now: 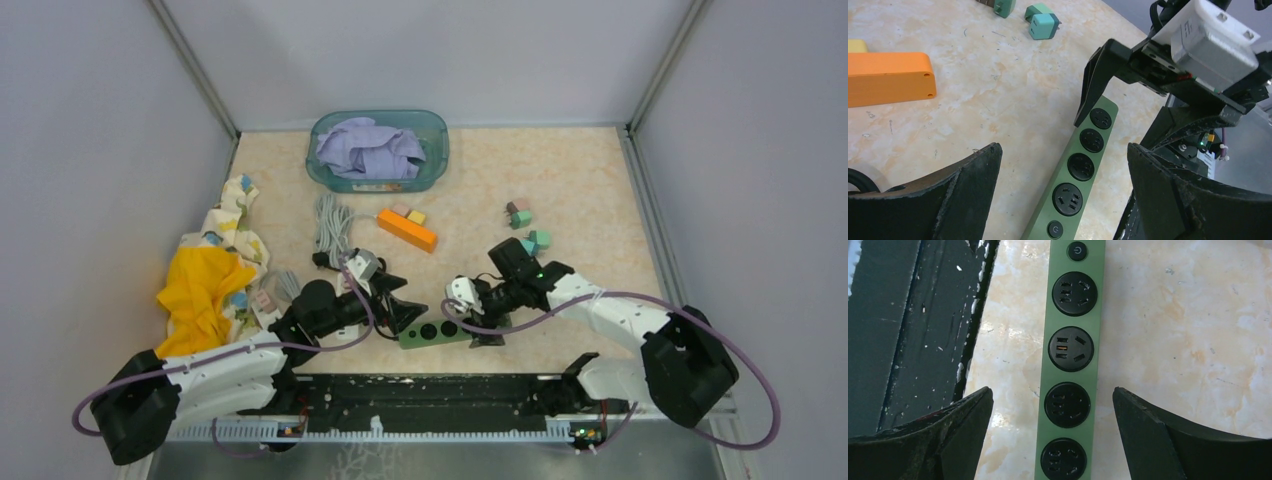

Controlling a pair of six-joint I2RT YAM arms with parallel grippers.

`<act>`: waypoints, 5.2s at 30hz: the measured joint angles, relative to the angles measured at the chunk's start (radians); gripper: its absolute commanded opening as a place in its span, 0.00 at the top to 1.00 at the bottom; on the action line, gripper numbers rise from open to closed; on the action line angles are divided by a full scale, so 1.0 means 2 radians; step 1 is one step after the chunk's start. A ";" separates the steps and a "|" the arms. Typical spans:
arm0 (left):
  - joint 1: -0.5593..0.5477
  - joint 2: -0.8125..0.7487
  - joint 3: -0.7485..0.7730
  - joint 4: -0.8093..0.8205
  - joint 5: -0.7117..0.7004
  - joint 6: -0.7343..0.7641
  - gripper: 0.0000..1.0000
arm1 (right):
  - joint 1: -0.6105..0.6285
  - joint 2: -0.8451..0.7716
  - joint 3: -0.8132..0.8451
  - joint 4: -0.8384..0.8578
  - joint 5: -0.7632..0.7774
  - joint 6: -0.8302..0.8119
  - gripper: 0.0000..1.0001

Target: Pull the plug off the socket

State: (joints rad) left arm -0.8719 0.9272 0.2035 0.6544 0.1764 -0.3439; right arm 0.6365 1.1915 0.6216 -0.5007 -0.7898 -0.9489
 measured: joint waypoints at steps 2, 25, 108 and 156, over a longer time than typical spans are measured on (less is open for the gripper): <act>0.002 0.000 0.000 -0.002 -0.001 0.000 0.00 | 0.017 0.011 0.000 0.009 0.017 0.005 0.11; 0.006 -0.055 0.000 -0.056 -0.041 0.015 0.00 | 0.100 0.092 0.002 0.088 0.152 0.054 0.65; 0.009 -0.228 0.013 -0.224 -0.101 0.059 0.00 | -0.163 0.110 0.500 -0.101 0.339 -0.152 1.00; 0.011 -0.228 0.013 -0.215 -0.088 0.042 0.00 | -0.376 0.393 0.383 0.073 0.196 0.183 0.57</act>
State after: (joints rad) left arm -0.8505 0.4709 0.2295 0.2245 0.0002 -0.2600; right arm -0.1162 1.9774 1.3884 -0.3553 -0.3985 -0.5823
